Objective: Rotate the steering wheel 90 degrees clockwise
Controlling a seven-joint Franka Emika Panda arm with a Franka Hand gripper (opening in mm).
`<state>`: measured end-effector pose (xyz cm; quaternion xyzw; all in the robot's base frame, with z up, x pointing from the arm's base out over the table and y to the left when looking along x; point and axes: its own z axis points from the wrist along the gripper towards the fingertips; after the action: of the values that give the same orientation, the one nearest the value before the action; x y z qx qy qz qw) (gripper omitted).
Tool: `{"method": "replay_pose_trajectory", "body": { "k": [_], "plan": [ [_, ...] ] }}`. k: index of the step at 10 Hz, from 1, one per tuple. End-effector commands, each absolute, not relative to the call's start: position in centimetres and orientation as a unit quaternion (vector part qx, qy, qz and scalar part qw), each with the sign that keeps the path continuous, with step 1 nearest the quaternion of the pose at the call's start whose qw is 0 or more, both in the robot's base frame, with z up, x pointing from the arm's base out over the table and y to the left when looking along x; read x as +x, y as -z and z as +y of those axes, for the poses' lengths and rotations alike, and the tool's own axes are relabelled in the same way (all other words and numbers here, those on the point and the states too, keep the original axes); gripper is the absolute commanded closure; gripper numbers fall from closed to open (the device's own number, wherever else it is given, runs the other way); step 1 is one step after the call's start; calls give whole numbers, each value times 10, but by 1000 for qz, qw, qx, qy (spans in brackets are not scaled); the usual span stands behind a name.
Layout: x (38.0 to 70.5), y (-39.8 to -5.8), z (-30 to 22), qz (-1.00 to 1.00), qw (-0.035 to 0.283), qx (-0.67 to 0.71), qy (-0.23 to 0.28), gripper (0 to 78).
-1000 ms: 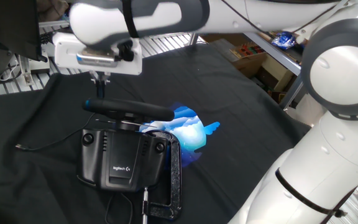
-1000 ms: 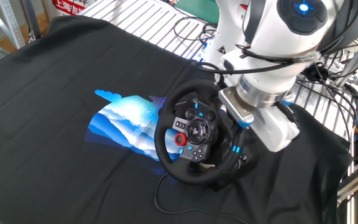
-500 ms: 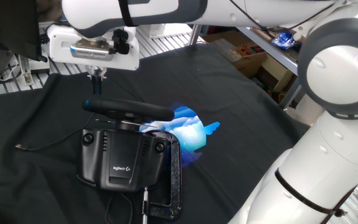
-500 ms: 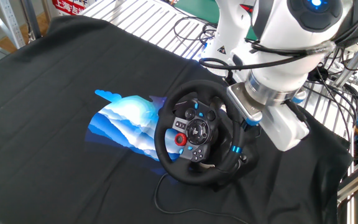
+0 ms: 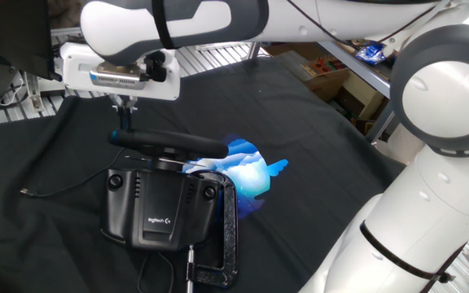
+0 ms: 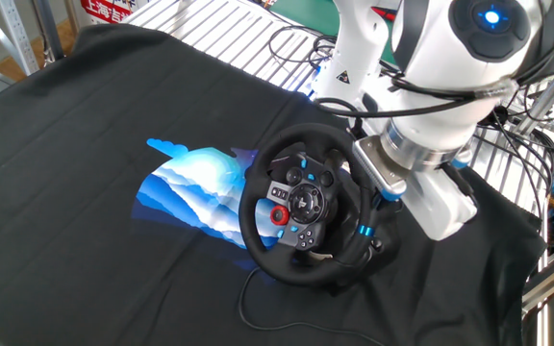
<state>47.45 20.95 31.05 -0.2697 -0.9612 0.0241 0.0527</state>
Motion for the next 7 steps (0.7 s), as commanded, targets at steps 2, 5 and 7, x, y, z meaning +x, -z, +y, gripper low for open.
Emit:
{"method": "replay_pose_trajectory", "body": {
  "k": [2,5,7],
  "plan": [
    [478,-301,212,-961,38,-271,-26,761],
    [482,-290,215,-961,25,-274,-24,761],
    [486,-286,216,-960,22,-277,-24,761]
  ]
}}
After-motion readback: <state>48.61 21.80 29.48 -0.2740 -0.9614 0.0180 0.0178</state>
